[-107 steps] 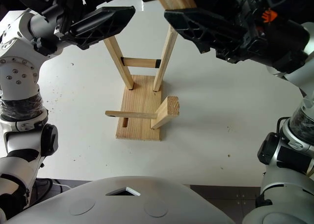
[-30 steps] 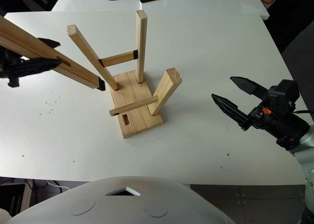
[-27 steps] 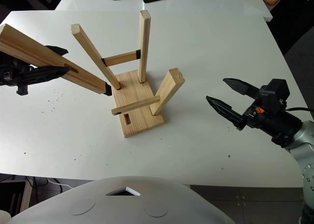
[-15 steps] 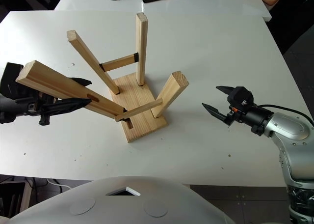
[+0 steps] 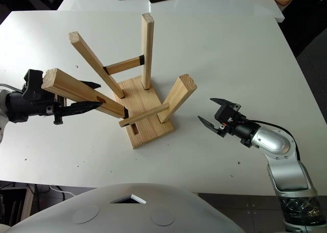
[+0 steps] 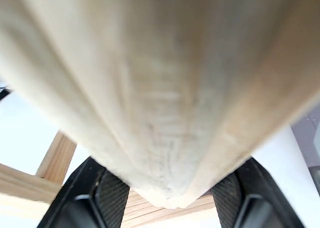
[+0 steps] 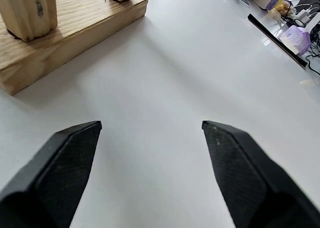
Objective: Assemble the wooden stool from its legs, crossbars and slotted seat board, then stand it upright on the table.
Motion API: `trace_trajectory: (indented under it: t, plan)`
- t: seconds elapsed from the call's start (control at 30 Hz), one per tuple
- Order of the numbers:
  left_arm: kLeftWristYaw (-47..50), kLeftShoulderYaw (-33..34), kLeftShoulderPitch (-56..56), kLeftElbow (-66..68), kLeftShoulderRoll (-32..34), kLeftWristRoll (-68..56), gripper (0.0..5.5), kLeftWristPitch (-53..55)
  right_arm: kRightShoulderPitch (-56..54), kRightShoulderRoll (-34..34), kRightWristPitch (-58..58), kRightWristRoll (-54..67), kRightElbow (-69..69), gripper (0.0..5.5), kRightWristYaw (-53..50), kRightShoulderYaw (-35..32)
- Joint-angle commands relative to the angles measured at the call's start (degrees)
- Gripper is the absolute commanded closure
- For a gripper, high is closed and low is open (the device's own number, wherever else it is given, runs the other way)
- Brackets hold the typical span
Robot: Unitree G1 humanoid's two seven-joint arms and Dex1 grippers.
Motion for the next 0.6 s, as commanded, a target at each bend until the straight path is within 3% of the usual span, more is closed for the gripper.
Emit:
trace_trajectory:
  t: [0.03, 0.37, 0.6]
  plan:
    - [-3.0, -0.7, -1.8, 0.0, 1.7, -1.2, 3.39, 0.1, 2.2, 1.1, -0.5, -2.1, -1.4, 1.80, -2.1, 0.5]
    - [-2.8, 1.7, 3.0, -1.5, 1.8, -2.3, 3.39, 1.6, 2.8, 1.9, -0.9, -3.8, -1.8, 1.80, -3.9, 0.2]
    - [3.1, 3.5, 9.7, -6.8, -1.3, -3.6, 3.39, 2.4, 5.0, 3.1, -1.9, -5.6, -2.2, 1.80, -5.8, 0.0]
